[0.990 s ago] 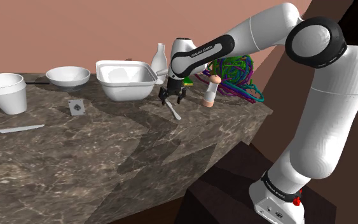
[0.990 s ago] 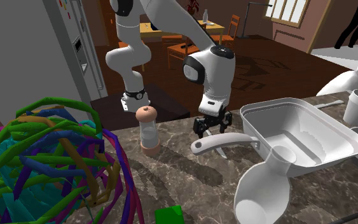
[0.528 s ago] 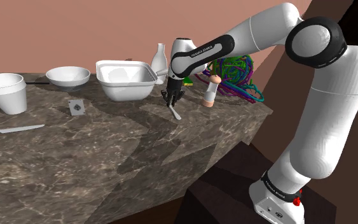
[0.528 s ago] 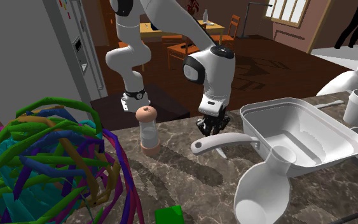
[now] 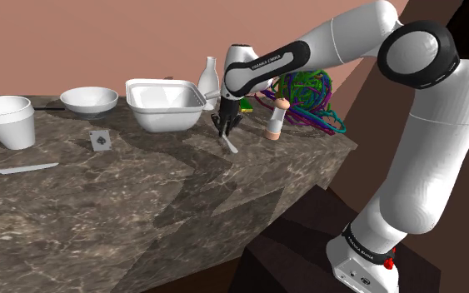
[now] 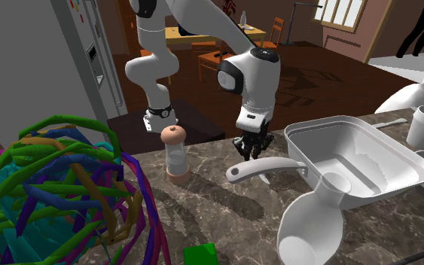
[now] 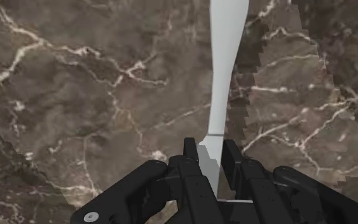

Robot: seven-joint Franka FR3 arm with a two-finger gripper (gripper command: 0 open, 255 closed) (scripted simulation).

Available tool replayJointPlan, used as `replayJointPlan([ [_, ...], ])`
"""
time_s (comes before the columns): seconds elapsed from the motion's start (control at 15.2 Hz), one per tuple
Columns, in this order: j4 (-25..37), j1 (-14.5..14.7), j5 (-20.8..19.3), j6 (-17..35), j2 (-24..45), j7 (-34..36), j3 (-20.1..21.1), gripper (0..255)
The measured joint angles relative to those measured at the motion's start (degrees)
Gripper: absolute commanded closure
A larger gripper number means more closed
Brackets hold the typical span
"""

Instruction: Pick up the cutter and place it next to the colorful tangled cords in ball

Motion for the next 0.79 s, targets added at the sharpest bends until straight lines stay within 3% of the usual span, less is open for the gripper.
replayJointPlan([
  [0.79,3.9,-0.1,0.3,-7.9,-4.1,-0.1,0.1,255],
])
